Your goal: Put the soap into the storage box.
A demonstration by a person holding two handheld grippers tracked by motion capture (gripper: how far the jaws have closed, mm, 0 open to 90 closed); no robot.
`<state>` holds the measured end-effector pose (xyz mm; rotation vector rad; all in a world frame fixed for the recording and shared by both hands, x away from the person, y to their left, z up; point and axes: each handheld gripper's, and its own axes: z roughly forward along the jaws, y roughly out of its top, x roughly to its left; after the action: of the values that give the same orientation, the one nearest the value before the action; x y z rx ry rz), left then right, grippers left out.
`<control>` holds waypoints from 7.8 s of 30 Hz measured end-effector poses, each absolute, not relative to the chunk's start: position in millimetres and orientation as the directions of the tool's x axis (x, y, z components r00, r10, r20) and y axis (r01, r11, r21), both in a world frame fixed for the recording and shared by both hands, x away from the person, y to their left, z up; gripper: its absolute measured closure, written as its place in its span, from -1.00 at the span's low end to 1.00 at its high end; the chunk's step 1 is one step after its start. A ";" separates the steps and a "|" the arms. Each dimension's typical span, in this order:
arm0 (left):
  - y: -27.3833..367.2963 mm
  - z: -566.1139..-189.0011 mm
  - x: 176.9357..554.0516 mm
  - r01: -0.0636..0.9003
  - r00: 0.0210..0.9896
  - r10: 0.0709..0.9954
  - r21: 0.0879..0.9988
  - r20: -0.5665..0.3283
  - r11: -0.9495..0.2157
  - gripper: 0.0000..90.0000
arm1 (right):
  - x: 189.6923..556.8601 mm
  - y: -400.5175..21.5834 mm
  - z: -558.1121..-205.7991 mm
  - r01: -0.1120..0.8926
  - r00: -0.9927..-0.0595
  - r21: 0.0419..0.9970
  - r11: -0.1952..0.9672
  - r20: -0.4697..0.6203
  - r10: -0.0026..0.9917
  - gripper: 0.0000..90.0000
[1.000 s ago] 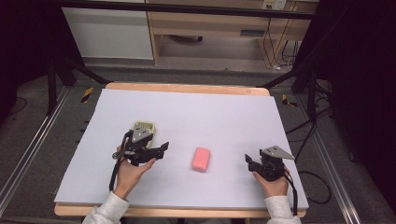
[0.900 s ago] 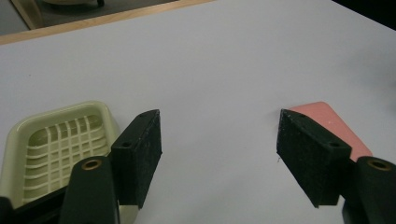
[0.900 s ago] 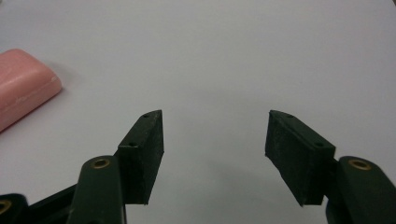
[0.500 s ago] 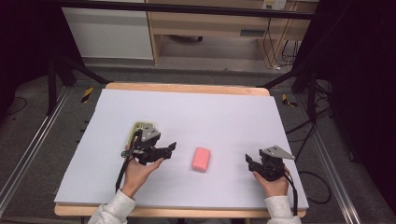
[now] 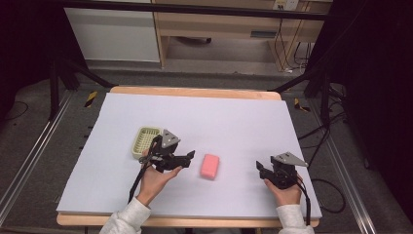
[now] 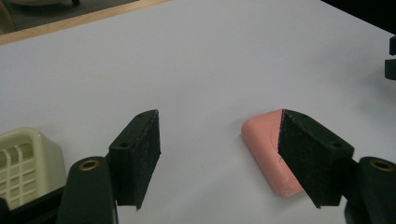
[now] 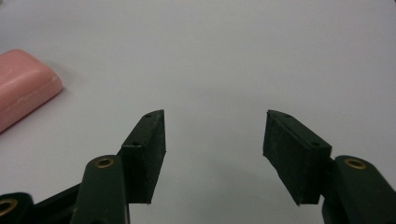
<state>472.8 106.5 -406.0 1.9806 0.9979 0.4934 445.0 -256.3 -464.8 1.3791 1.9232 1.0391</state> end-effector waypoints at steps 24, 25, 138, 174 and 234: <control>71.7 -418.7 478.1 0.480 0.629 0.777 0.804 -0.038 -0.350 -0.42 | 444.9 -257.8 -463.5 0.521 -0.316 0.836 0.172 0.002 0.949 -0.10; 70.5 -419.7 478.5 0.481 0.630 0.776 0.803 -0.039 -0.350 -0.42 | 444.9 -257.7 -463.5 0.522 -0.315 0.835 0.173 0.000 0.949 -0.10; 13.4 -465.2 499.4 0.631 0.660 0.749 0.585 -0.058 -0.510 -0.21 | 447.5 -258.1 -465.9 0.554 -0.335 0.815 0.169 0.033 0.942 -0.08; 48.9 -431.5 488.6 0.601 0.663 0.747 0.630 -0.050 -0.492 -0.18 | 447.3 -258.9 -466.0 0.541 -0.332 0.825 0.163 0.032 0.943 -0.12; 176.7 -401.2 497.9 0.648 0.489 0.869 0.697 -0.071 -0.307 -0.18 | 446.4 -250.8 -469.9 0.543 -0.345 0.820 0.183 0.019 0.938 -0.26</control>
<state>497.9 176.7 -401.2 2.0599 1.2453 0.4211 446.4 -250.8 -469.9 1.3859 1.9651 1.0419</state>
